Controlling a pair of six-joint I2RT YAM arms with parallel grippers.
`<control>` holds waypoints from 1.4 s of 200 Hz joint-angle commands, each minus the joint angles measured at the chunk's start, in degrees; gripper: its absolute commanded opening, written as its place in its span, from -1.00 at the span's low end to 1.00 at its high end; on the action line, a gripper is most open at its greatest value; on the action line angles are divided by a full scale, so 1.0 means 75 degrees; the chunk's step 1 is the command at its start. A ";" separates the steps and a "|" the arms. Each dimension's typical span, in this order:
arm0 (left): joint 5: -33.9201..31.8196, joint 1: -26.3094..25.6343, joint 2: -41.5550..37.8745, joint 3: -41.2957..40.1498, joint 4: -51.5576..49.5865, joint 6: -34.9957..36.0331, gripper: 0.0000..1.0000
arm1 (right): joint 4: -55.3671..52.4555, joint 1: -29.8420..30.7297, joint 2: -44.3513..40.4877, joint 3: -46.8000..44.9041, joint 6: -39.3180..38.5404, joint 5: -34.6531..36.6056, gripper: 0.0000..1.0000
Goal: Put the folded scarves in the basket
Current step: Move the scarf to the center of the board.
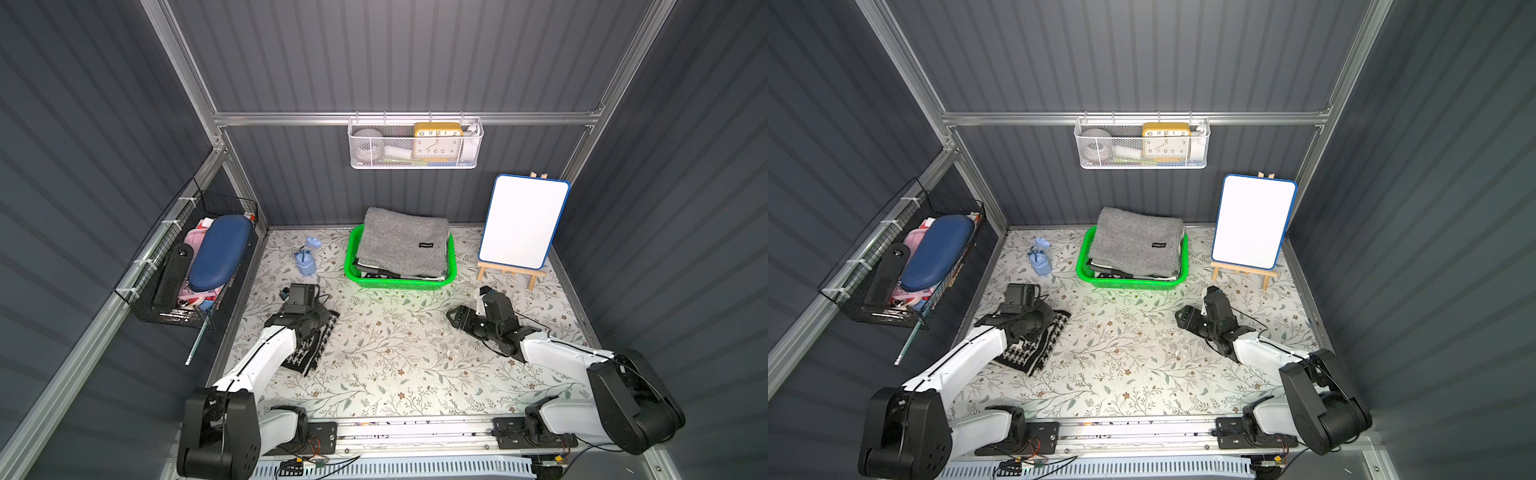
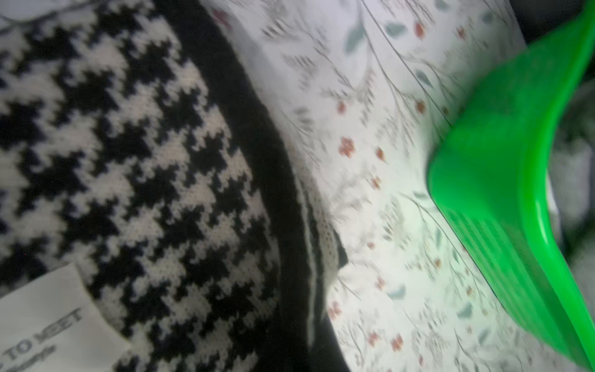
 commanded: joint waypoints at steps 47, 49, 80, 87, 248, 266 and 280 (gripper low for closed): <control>0.0400 -0.3683 0.0773 0.0161 0.1129 -0.1493 -0.98 | 0.0252 -0.0009 -0.0182 -0.0109 -0.0098 0.0251 0.53; 0.0394 -0.3838 0.0848 0.0226 0.1171 -0.1485 -0.98 | 0.0268 -0.0013 -0.0188 -0.0113 -0.0091 0.0249 0.53; 0.0196 -0.5539 0.2152 0.1508 0.0982 -0.1014 -0.78 | 0.0257 -0.0019 -0.0407 -0.0181 -0.0026 0.0540 0.53; 0.0117 -0.5828 0.2370 0.1718 0.0920 -0.0937 -0.70 | 0.0230 -0.0019 -0.0492 -0.0202 -0.0031 0.0605 0.53; -0.1928 -0.6803 -0.1700 -0.1220 0.1064 -0.4518 0.98 | -0.3305 0.1374 -0.0889 0.1375 -0.1901 -0.1401 0.58; -0.1851 -0.6802 -0.2126 -0.1729 0.1153 -0.5159 0.99 | -0.3777 0.2048 -0.0570 0.1684 -0.1986 -0.0955 0.59; -0.1902 -0.6804 -0.2397 -0.1911 0.0976 -0.5415 0.99 | -0.3959 0.2298 -0.0405 0.1824 -0.1888 -0.0687 0.58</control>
